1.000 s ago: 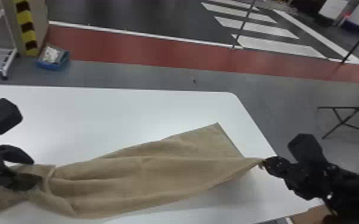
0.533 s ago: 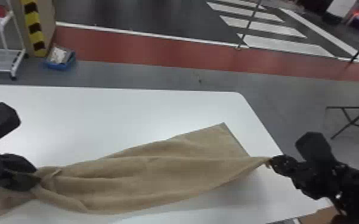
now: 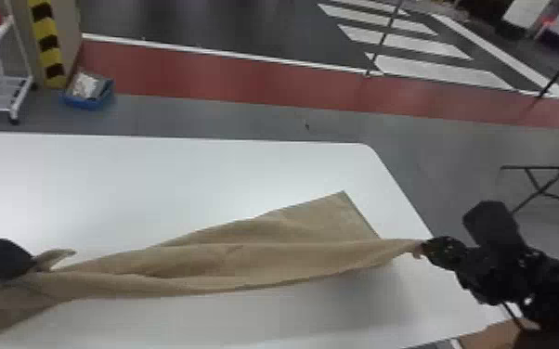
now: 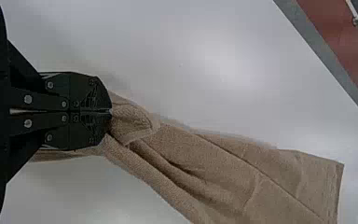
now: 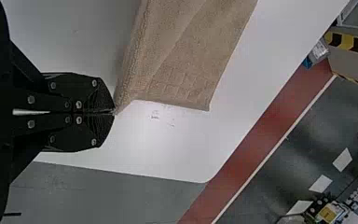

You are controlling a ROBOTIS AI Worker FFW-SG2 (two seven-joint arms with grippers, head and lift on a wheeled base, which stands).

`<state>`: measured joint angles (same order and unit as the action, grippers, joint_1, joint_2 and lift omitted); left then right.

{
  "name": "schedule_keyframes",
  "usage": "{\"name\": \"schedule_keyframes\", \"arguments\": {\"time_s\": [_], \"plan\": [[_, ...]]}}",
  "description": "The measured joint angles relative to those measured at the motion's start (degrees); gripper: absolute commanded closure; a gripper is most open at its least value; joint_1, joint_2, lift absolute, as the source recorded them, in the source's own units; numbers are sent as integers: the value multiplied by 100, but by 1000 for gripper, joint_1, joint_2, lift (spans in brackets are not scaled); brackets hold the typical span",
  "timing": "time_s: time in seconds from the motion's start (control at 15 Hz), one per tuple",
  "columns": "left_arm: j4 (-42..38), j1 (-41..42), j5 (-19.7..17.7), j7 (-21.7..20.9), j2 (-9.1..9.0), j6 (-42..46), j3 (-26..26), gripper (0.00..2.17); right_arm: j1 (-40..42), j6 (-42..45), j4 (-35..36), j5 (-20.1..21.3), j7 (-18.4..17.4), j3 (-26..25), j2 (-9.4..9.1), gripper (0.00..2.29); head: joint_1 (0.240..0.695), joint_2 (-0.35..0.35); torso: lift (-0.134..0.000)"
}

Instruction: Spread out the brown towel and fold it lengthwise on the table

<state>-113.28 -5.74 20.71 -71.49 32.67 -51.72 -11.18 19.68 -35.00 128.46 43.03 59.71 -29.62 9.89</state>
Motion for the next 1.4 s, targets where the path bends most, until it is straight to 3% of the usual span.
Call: {"name": "schedule_keyframes", "arguments": {"time_s": [0.13, 0.27, 0.33, 0.67, 0.8, 1.0, 1.2, 1.4], "plan": [[-336, 490, -19, -8, 300, -36, 284, 829, -12, -10, 17, -15, 36, 41, 11, 1568, 695, -296, -124], [-623, 1088, -72, -13, 570, -7, 662, 130, -3, -11, 28, -22, 55, 86, 15, 1568, 695, -255, -124], [-738, 1400, -113, -14, 666, 11, 893, 19, 5, -8, 27, -23, 56, 96, 24, 1568, 695, -243, -124], [-905, 1973, -245, 53, 735, 22, 1625, 36, -69, -7, -78, -25, 47, 138, 48, 1568, 695, -188, -124], [-1060, 2044, -267, 1, 731, 3, 1716, 151, -64, -11, -80, -30, 55, 156, 48, 1568, 695, -188, -124], [-1651, 2548, -264, -15, 683, -167, 2048, 147, -56, -12, -92, -46, 58, 194, 48, 1568, 695, -197, -124], [-2230, 2961, -256, 70, 401, -397, 2267, 151, -173, -18, -200, -81, 58, 239, 52, 1568, 695, -217, -124], [-2086, 2656, -189, 549, 106, -482, 1833, 151, -219, -21, -207, -88, 72, 284, 10, 1568, 695, -231, -124]]}}
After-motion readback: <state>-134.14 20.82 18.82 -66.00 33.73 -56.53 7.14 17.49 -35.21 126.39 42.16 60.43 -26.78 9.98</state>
